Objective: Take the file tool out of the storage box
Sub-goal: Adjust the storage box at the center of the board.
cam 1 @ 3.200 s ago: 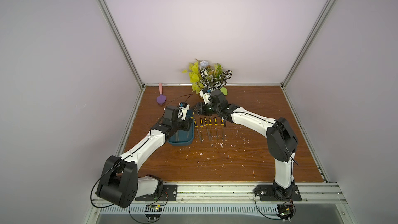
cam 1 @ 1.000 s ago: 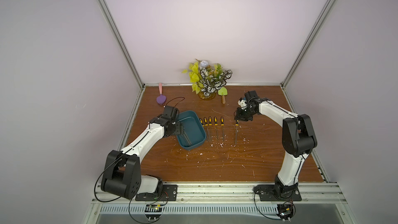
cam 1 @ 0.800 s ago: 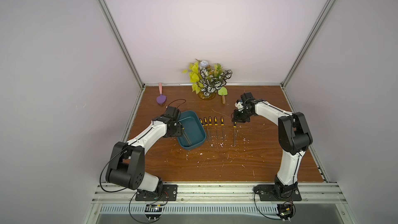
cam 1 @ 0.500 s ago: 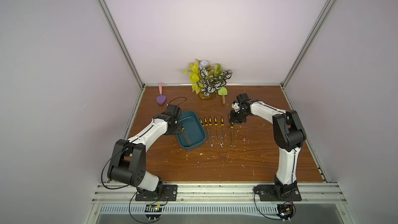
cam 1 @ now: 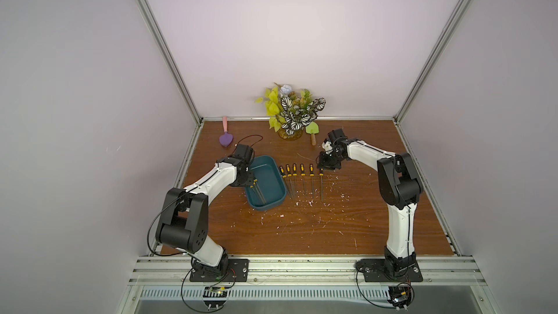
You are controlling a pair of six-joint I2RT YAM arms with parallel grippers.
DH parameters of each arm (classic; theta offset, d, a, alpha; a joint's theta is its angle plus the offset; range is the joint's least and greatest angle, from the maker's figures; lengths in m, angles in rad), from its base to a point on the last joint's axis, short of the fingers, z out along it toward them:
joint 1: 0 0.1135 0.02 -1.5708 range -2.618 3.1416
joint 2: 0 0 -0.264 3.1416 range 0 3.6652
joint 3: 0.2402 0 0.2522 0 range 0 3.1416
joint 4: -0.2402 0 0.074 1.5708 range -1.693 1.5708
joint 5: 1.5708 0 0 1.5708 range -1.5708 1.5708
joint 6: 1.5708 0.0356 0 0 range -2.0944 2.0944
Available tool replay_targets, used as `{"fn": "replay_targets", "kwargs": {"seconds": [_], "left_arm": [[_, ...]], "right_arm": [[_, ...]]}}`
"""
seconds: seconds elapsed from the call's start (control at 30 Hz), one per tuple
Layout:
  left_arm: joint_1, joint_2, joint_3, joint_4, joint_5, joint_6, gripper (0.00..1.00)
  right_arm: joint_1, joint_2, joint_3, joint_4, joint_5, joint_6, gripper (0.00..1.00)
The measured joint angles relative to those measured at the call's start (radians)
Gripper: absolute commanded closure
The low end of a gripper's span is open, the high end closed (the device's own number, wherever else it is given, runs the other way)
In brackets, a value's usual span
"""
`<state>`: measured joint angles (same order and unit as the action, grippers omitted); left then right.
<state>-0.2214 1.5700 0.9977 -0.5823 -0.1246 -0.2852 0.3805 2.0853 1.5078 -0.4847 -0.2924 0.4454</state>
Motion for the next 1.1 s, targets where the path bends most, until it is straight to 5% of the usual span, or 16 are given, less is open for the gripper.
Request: {"fn": "replay_targets", "kwargs": {"seconds": [0.07,0.7,0.93,1.1], "left_arm": [[0.002,0.005,0.007,0.005,-0.003,0.015,1.00],[0.060,0.021,0.021,0.010,-0.023,0.096,1.00],[0.073,0.018,0.021,0.003,-0.054,0.111,0.54],[0.074,0.013,0.021,0.000,-0.069,0.117,0.45]], "right_arm": [[0.003,0.000,0.001,0.003,0.000,0.001,0.86],[0.041,0.042,0.047,0.019,0.054,0.029,0.76],[0.044,0.048,0.056,0.039,0.079,0.037,0.69],[0.044,0.048,0.057,0.041,0.084,0.041,0.68]]}}
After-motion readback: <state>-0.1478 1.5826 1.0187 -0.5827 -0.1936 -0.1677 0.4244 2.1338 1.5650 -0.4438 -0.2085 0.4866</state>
